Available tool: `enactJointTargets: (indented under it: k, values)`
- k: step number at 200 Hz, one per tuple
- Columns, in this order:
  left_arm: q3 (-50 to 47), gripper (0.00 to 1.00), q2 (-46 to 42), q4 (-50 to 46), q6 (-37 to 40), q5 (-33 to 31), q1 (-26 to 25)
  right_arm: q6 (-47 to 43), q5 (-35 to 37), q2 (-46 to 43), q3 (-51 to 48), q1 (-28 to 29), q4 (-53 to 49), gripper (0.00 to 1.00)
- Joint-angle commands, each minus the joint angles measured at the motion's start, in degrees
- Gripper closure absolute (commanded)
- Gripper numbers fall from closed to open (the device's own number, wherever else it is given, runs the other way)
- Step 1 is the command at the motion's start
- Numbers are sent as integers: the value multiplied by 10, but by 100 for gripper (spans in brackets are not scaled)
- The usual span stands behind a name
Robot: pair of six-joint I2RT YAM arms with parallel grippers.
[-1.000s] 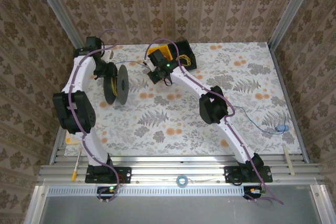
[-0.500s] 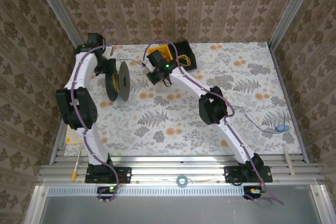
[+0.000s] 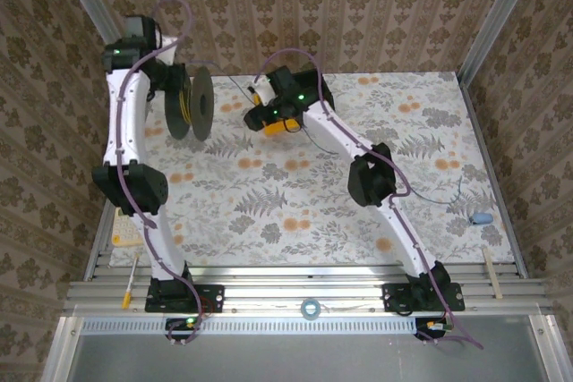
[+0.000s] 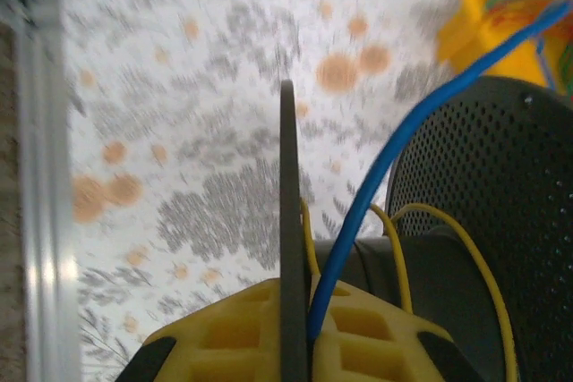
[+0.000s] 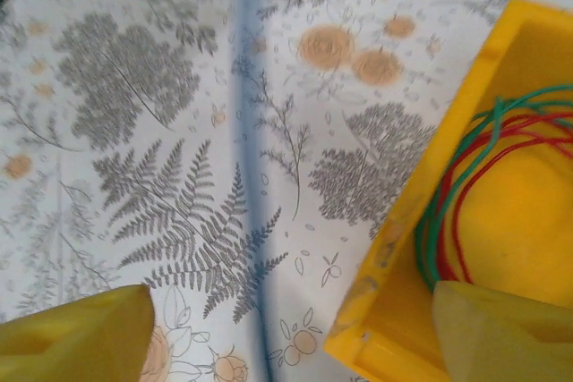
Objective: Wrap the cables
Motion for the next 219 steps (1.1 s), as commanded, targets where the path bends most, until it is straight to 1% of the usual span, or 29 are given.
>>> enactJointTargets:
  k: [1, 19, 38, 57, 69, 93, 128, 138, 149, 156, 168, 180, 184, 199, 207, 209, 213, 219]
  values:
    - [75, 100, 0, -69, 11, 18, 7, -3, -56, -64, 12, -9, 9, 13]
    - [76, 100, -21, -66, 7, 22, 9, -12, -56, -103, -29, -13, 18, 12]
    - [74, 100, -41, -67, 1, 34, 9, -19, -59, -154, -98, -17, 48, 12]
    - [61, 100, -65, -61, -6, 55, 7, -28, -59, -198, -161, -18, 81, 13]
    - [51, 100, -81, -54, -10, 72, 7, -34, -58, -218, -189, -20, 90, 15]
    - [55, 100, -102, -52, -14, 92, 7, -39, -70, -248, -240, -22, 117, 19]
    - [67, 100, -119, -55, -19, 117, 8, -69, -72, -278, -306, -26, 136, 19]
    - [69, 100, -122, -57, -19, 122, 9, -75, -67, -285, -326, -28, 143, 21]
    - [68, 100, -127, -59, -18, 125, 8, -81, -63, -292, -347, -33, 150, 25]
    - [67, 100, -130, -61, -18, 126, 8, -85, -62, -295, -358, -35, 152, 30]
    - [63, 100, -137, -60, -18, 129, 9, -88, -64, -299, -372, -39, 156, 44]
    - [58, 100, -143, -59, -19, 138, 11, -89, -66, -305, -392, -42, 166, 62]
    - [57, 100, -145, -59, -19, 142, 13, -89, -67, -308, -398, -44, 170, 66]
    - [54, 100, -149, -58, -22, 160, 17, -87, -69, -314, -416, -50, 185, 88]
    - [50, 100, -152, -57, -22, 171, 20, -84, -69, -314, -420, -54, 190, 95]
    - [50, 100, -152, -57, -22, 174, 21, -84, -69, -314, -420, -55, 191, 95]
    - [48, 100, -154, -57, -22, 178, 22, -82, -69, -314, -419, -57, 193, 100]
    - [44, 100, -156, -57, -22, 185, 24, -78, -68, -311, -416, -61, 194, 100]
